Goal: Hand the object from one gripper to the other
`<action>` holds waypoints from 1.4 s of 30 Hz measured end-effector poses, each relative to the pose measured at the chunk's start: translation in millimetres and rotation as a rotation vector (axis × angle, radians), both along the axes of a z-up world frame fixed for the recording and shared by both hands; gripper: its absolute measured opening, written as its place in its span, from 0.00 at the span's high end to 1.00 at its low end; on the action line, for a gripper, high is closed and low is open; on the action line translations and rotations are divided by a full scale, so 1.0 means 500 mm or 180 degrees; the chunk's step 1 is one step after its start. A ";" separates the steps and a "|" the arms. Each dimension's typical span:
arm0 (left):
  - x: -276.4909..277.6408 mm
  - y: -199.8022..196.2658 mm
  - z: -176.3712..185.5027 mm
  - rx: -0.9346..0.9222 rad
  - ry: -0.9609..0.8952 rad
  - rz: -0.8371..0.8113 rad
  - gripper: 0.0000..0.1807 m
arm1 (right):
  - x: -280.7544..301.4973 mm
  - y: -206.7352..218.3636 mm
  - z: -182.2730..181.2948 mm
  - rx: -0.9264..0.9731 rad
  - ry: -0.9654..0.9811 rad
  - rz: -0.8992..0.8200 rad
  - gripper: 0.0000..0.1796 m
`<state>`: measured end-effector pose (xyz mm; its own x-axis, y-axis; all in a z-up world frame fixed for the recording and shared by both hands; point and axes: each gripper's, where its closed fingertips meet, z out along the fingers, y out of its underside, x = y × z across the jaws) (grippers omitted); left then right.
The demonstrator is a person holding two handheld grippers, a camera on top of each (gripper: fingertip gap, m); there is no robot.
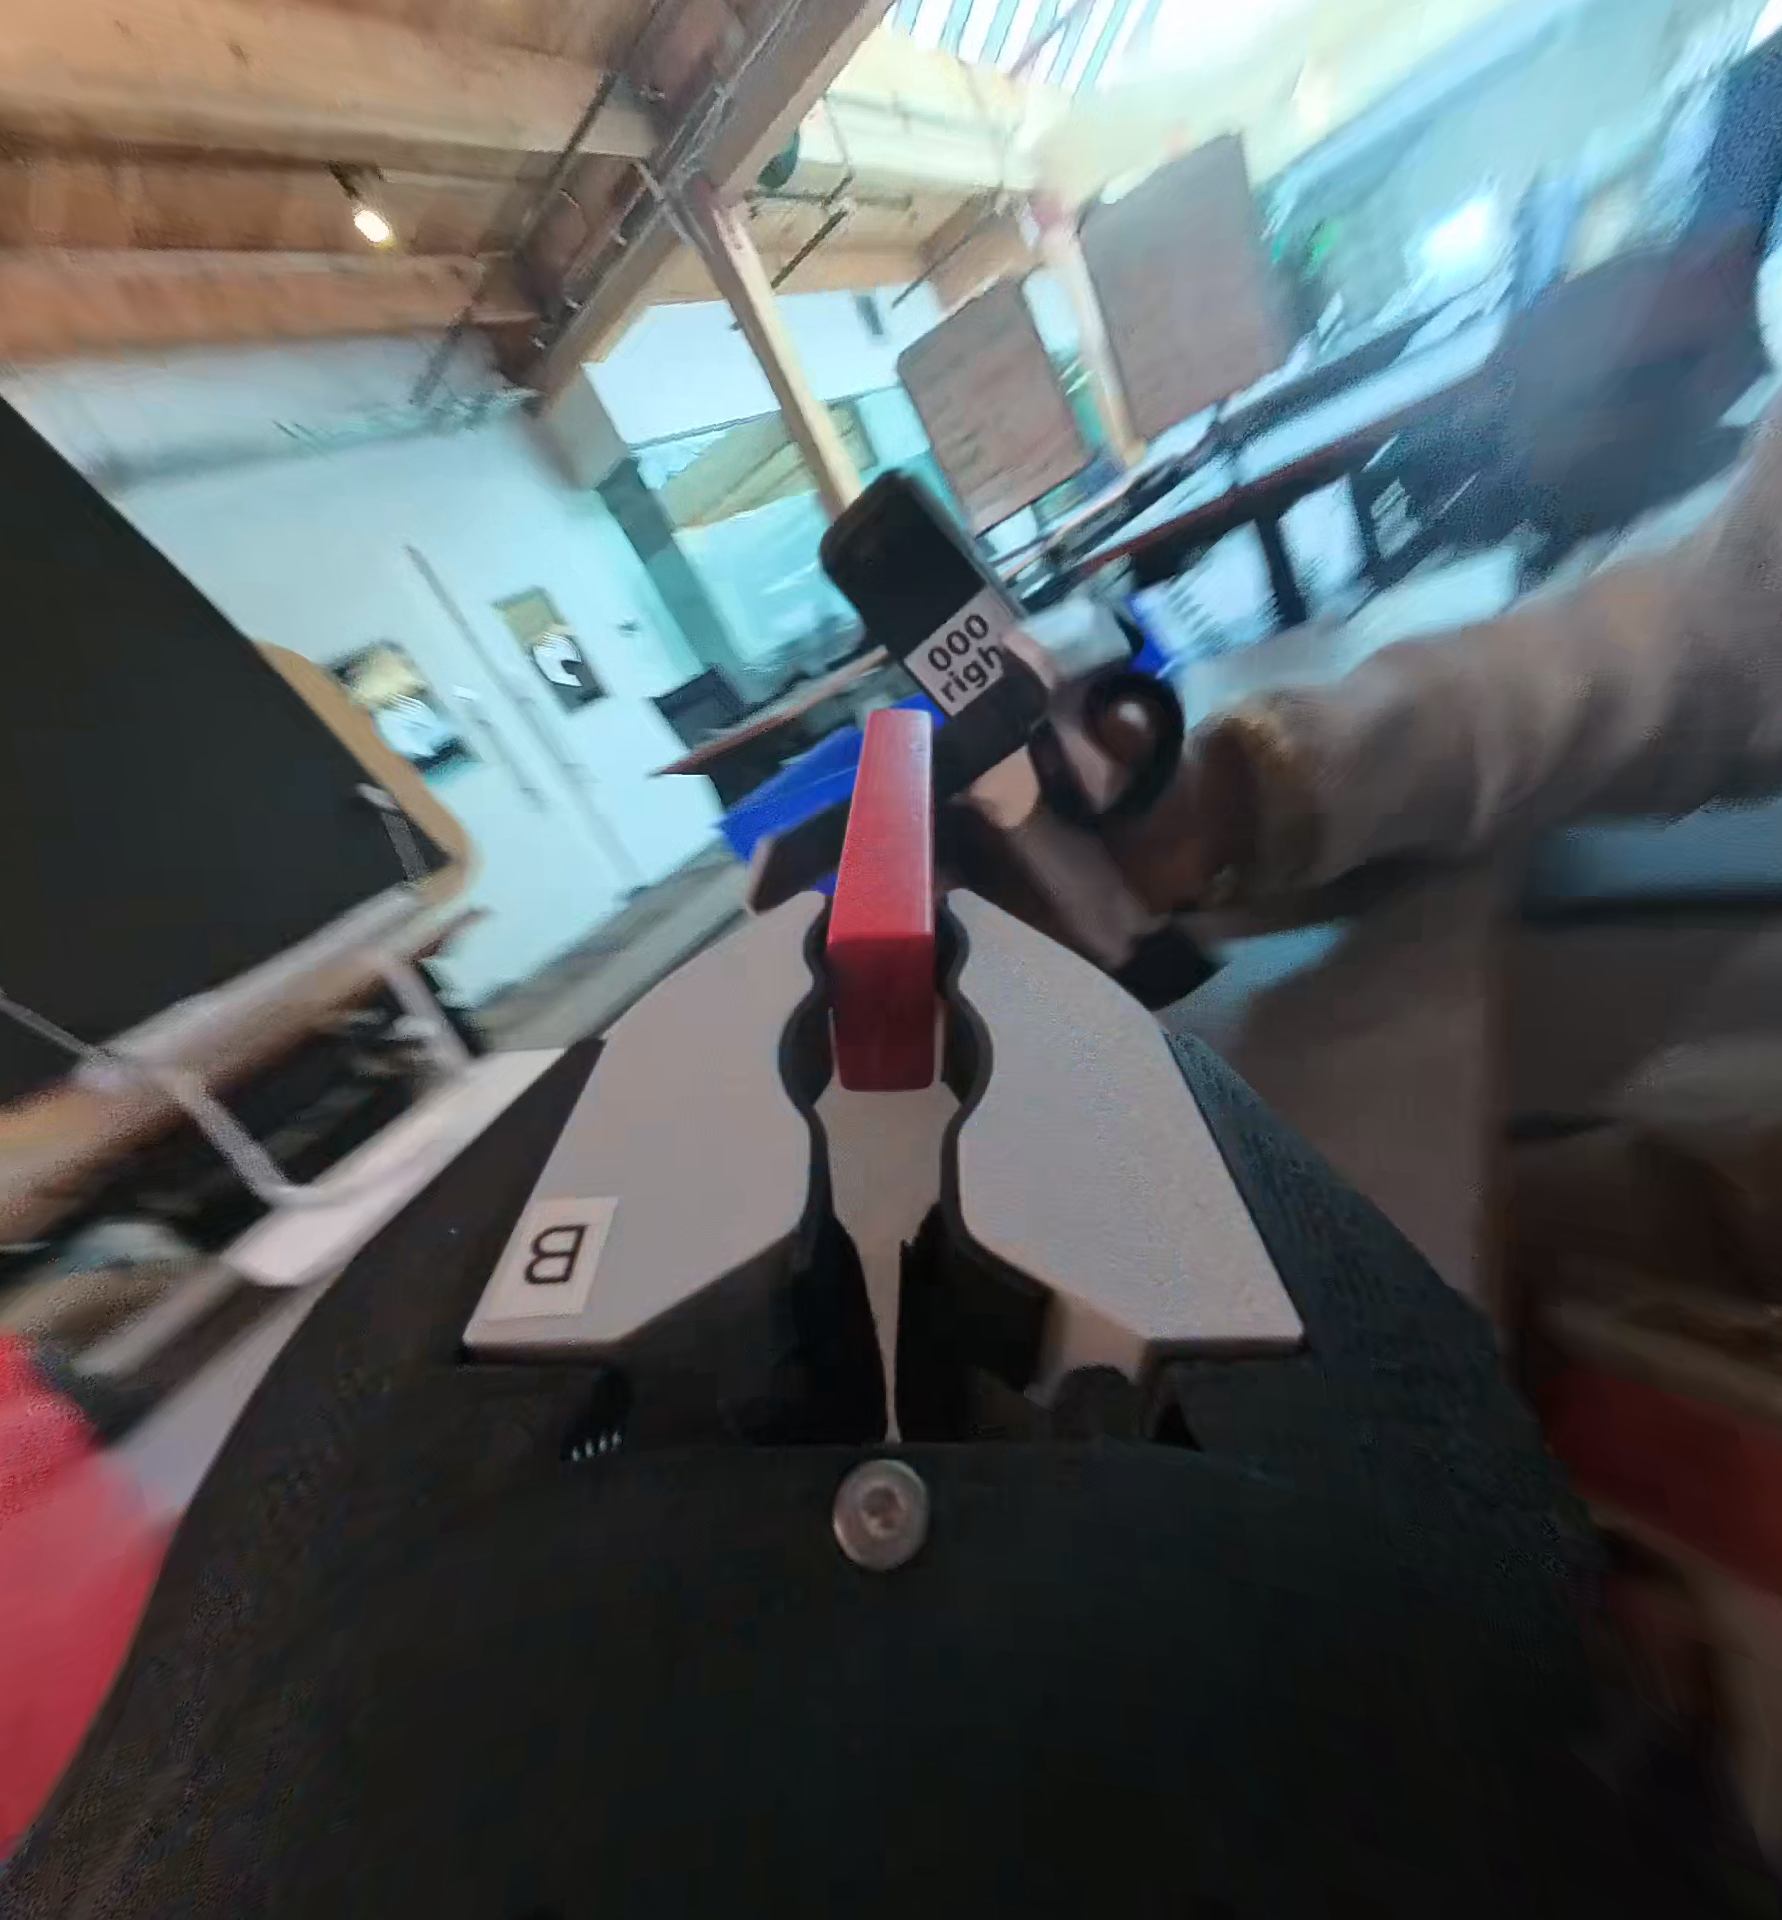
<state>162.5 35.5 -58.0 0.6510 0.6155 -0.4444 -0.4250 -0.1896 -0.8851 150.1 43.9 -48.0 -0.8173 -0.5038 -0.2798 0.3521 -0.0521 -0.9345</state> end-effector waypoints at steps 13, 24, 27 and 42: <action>0.027 0.008 0.000 0.0096 0.0024 -0.0421 0.77 | 0.037 0.011 -0.023 -0.0084 0.1169 -0.0179 0.91; -0.019 0.000 -0.025 -0.1307 0.1376 0.0865 0.76 | 0.005 0.000 -0.044 0.0755 -0.0876 0.0571 0.91; -0.018 -0.002 -0.030 -0.1225 0.1151 0.0750 0.80 | 0.007 -0.001 -0.049 0.0813 -0.0823 0.0555 0.91; 0.034 0.012 0.001 0.0350 -0.0361 -0.0691 0.80 | 0.037 -0.009 -0.029 0.0021 0.0688 -0.0107 0.54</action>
